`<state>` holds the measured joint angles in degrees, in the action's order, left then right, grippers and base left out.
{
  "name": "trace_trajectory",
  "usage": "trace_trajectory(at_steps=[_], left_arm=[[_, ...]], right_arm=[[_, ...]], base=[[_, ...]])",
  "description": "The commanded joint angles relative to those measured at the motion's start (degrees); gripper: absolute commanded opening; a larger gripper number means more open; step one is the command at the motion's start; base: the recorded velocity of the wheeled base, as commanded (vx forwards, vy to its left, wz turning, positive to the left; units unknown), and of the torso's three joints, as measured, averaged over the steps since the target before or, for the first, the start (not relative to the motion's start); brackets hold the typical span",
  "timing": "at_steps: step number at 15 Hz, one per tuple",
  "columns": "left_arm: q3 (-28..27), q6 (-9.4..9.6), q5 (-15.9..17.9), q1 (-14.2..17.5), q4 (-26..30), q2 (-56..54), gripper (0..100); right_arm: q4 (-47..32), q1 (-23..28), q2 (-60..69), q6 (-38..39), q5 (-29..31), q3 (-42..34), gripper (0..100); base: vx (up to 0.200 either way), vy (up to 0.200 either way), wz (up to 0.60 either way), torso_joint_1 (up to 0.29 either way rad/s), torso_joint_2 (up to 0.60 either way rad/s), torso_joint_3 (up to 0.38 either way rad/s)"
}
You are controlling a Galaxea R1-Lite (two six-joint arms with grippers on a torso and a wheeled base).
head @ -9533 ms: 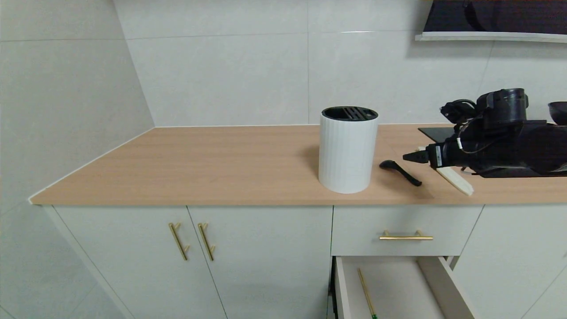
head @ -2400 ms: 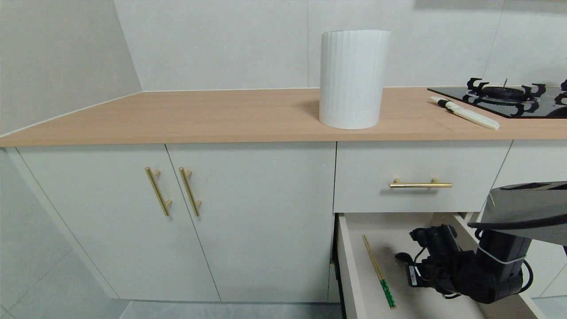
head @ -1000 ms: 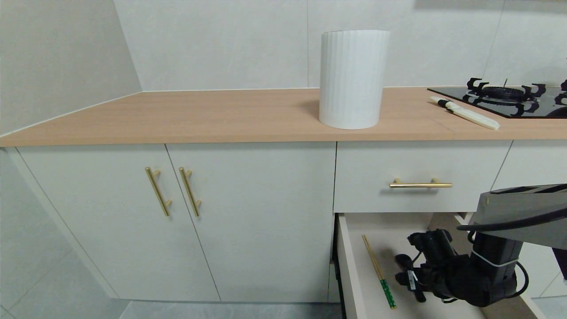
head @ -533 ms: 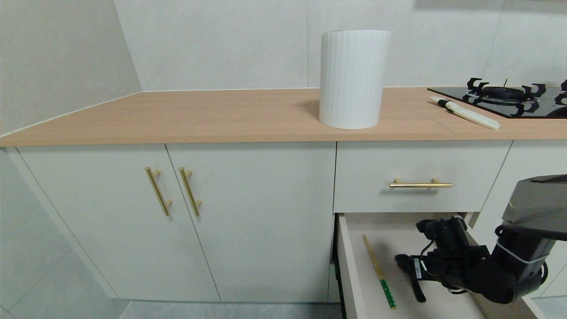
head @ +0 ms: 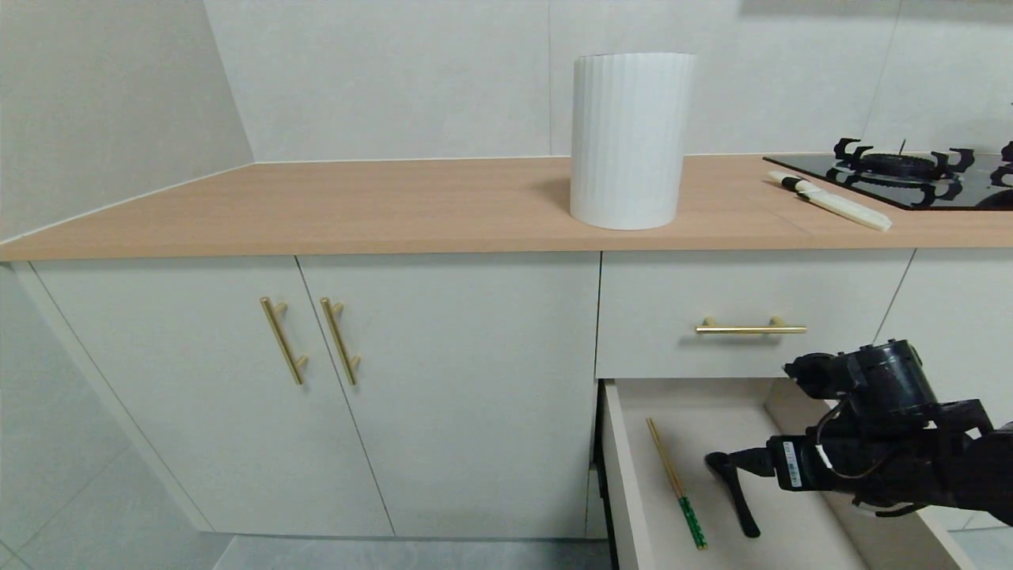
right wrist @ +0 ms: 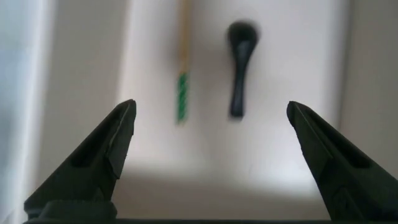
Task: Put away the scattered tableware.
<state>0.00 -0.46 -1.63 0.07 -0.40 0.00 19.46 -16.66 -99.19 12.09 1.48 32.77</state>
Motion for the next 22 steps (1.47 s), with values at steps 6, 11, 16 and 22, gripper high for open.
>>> trace_trajectory(at_steps=[6, 11, 16, 22], left_arm=[[0.0, 0.02, -0.04, 0.01, -0.04, 0.0, 100], [0.0, 0.02, -0.04, 0.01, -0.04, 0.0, 100], [0.0, 0.02, -0.04, 0.01, -0.13, 0.0, 100], [0.0, 0.02, -0.04, 0.01, -0.04, 0.0, 100]], right_arm=[[-7.94, -3.11, 10.95, -3.57, -3.32, 0.1, 100], [-26.75, -3.9, 16.14, -19.83, -14.83, -0.42, 100], [-37.12, -6.8, 15.44, -28.79, -14.83, -0.6, 100], [-36.86, -7.33, 7.7, -27.47, -11.23, 0.72, 100]], base=[[-0.133, 0.0, 0.0, 0.001, 0.0, 0.001], [0.0, 0.0, 0.0, 0.0, 0.0, 0.0], [0.0, 0.0, 0.0, 0.0, 0.0, 0.0], [0.0, 0.0, 0.0, 0.0, 0.0, 0.0]])
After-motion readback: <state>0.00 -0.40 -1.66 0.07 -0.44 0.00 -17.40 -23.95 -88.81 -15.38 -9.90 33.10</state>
